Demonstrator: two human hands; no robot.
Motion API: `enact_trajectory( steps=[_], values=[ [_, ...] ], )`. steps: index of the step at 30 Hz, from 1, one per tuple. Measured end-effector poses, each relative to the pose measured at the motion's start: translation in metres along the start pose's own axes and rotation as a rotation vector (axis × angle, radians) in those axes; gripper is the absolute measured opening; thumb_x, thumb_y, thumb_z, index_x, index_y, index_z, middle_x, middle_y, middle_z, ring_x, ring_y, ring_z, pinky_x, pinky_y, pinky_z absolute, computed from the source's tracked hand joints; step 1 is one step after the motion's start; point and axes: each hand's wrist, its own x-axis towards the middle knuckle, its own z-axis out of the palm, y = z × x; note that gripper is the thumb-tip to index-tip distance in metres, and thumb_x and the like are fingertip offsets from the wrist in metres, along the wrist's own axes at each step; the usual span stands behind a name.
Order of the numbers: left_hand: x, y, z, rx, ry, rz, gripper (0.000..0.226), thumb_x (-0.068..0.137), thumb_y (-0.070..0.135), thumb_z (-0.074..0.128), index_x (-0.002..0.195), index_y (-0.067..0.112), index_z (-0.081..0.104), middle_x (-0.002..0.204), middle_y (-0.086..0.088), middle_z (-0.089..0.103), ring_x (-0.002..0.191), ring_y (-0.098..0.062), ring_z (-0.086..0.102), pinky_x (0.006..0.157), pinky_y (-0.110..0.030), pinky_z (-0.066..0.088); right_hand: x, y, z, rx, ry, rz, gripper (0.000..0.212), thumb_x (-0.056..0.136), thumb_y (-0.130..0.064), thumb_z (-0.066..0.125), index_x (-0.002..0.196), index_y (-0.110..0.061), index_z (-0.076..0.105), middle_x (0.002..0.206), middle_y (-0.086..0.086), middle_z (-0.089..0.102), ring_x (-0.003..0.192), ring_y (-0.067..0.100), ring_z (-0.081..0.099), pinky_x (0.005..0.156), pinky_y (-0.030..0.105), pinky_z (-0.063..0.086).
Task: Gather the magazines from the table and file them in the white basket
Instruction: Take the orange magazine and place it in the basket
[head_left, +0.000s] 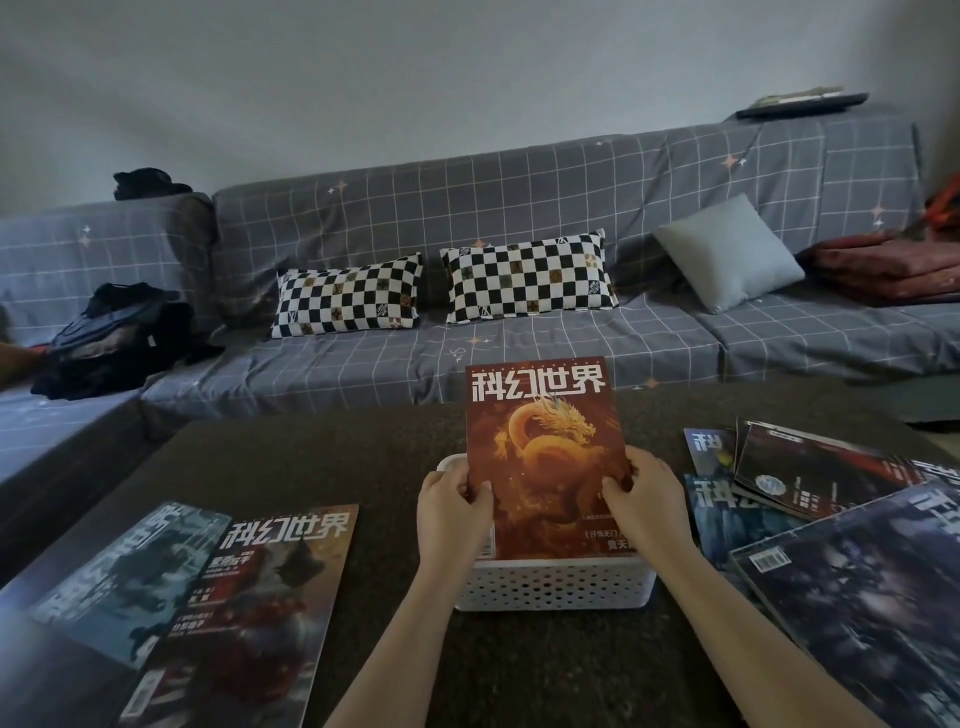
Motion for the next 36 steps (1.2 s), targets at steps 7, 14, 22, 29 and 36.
enact_trajectory(
  steps=[7, 14, 22, 29, 36],
  values=[
    [-0.002, 0.0, 0.002, 0.014, -0.073, -0.016, 0.027, 0.093, 0.031, 0.055, 0.119, 0.027, 0.057, 0.115, 0.003, 0.05, 0.103, -0.01, 0.051, 0.069, -0.015, 0.037, 0.0, -0.001, 0.001, -0.09, -0.032, 0.013, 0.053, 0.086, -0.022, 0.06, 0.136, -0.015, 0.041, 0.124, 0.011, 0.05, 0.119, 0.025, 0.045, 0.096, 0.037, 0.042],
    [-0.025, 0.008, -0.012, -0.14, 0.013, -0.087, 0.036, 0.095, 0.029, 0.054, 0.131, 0.031, 0.051, 0.125, 0.005, 0.046, 0.091, -0.002, 0.049, 0.063, -0.01, 0.034, -0.026, -0.009, 0.0, 0.073, 0.01, -0.044, 0.053, 0.088, -0.027, 0.06, 0.138, -0.018, 0.042, 0.14, 0.006, 0.043, 0.128, 0.02, 0.041, 0.098, 0.033, 0.038],
    [-0.044, -0.012, -0.067, -0.136, 0.121, -0.037, 0.032, 0.093, 0.027, 0.057, 0.125, 0.024, 0.057, 0.118, 0.006, 0.052, 0.09, 0.002, 0.052, 0.064, -0.008, 0.039, -0.073, -0.064, 0.029, 0.249, -0.225, -0.208, 0.035, 0.09, -0.03, 0.058, 0.124, -0.027, 0.053, 0.106, -0.019, 0.057, 0.096, -0.004, 0.053, 0.077, 0.011, 0.04],
    [-0.051, -0.069, -0.125, -0.074, 0.144, -0.102, 0.03, 0.094, 0.031, 0.056, 0.123, 0.024, 0.058, 0.114, 0.011, 0.058, 0.09, 0.0, 0.056, 0.062, -0.011, 0.04, -0.111, -0.108, 0.097, 0.335, -0.402, -0.269, 0.019, 0.089, -0.031, 0.059, 0.108, -0.035, 0.059, 0.094, -0.016, 0.064, 0.087, 0.0, 0.06, 0.073, 0.012, 0.047],
    [-0.057, -0.139, -0.157, -0.026, 0.163, -0.209, 0.026, 0.093, 0.027, 0.056, 0.119, 0.024, 0.059, 0.113, 0.006, 0.06, 0.095, -0.001, 0.054, 0.075, -0.016, 0.041, -0.13, -0.116, 0.172, 0.183, -0.589, -0.207, 0.029, 0.087, -0.031, 0.062, 0.115, -0.025, 0.06, 0.095, -0.018, 0.06, 0.083, -0.005, 0.056, 0.063, 0.005, 0.041]
  ],
)
